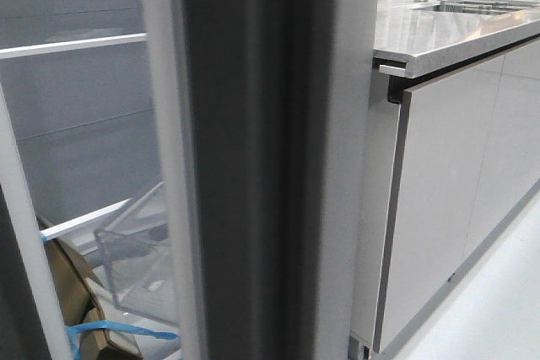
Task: Close fridge door
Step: 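Keep pushing the door with both grippers until it shuts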
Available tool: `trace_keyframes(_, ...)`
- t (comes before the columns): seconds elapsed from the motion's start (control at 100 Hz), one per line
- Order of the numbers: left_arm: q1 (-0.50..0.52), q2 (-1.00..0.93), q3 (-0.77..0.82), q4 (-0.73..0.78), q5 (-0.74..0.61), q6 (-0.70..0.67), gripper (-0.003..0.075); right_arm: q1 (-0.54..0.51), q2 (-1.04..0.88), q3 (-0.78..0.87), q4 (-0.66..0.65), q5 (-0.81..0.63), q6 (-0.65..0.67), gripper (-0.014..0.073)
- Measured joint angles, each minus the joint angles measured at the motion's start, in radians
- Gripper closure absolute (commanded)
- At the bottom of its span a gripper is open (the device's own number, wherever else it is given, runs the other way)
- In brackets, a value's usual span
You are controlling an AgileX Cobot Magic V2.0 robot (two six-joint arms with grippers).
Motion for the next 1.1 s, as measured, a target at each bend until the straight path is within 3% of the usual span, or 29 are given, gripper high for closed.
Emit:
trace_keyframes(0.37,0.000,0.000,0.000,0.000,0.000,0.000,0.0741,0.066,0.132,-0.002,0.002,-0.147,0.000,0.0670)
trace_keyframes(1.1,0.000,0.000,0.000,0.000,0.000,0.000,0.0741,0.078,0.450,-0.316,0.002,-0.123,0.043,0.0670)
